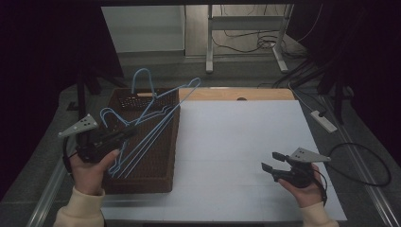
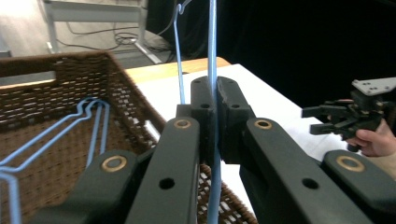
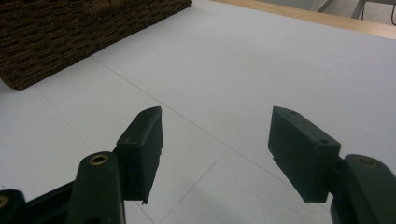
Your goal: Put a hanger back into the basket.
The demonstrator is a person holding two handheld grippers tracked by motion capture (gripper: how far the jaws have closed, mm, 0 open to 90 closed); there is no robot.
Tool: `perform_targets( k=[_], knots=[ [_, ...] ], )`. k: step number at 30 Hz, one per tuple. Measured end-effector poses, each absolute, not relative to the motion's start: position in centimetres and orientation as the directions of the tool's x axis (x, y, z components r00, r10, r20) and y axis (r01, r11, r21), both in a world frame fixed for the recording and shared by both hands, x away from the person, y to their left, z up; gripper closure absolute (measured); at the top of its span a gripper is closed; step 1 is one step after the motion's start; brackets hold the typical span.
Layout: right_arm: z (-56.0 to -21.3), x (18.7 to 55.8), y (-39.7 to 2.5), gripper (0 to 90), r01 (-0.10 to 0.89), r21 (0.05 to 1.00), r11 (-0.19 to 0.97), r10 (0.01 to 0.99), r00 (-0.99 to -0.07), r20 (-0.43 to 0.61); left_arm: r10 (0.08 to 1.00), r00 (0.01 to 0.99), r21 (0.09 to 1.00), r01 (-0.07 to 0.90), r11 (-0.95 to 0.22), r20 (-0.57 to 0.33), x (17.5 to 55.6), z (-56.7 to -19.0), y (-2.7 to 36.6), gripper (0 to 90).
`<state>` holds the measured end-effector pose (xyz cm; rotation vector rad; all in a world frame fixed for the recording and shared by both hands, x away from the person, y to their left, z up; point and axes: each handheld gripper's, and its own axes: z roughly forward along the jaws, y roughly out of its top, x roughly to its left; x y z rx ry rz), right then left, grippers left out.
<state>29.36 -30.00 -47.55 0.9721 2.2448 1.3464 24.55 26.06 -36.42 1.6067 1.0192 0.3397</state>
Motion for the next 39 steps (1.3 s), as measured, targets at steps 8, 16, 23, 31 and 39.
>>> perform_targets(
  k=[8,16,23,31,39],
  knots=[
    [-47.7,29.5,-30.0,36.5,0.386,0.865,0.32,0.71,-0.702,0.051,0.801,0.52,0.893,0.447,0.041,-0.297,24.6,-37.0,28.8,86.4],
    [-47.8,29.5,-30.0,36.6,0.387,0.861,0.33,0.71,-0.702,0.043,0.838,0.455,0.875,0.482,0.051,-0.3,25.2,-38.2,30.7,86.3],
    [-47.8,29.5,-30.0,36.6,0.387,0.86,0.331,0.713,-0.7,0.04,0.843,0.448,0.852,0.524,0.023,-0.298,26.0,-39.2,31.0,86.3],
    [-47.9,29.4,-30.0,36.7,0.386,0.858,0.339,0.712,-0.701,0.034,0.845,0.441,0.809,0.587,-0.017,-0.303,27.5,-40.8,30.0,86.3],
    [-47.9,29.5,-30.0,37.0,0.391,0.854,0.342,0.714,-0.699,0.034,0.839,0.444,0.776,0.629,-0.043,-0.314,29.0,-41.9,29.4,86.3]
  ],
)
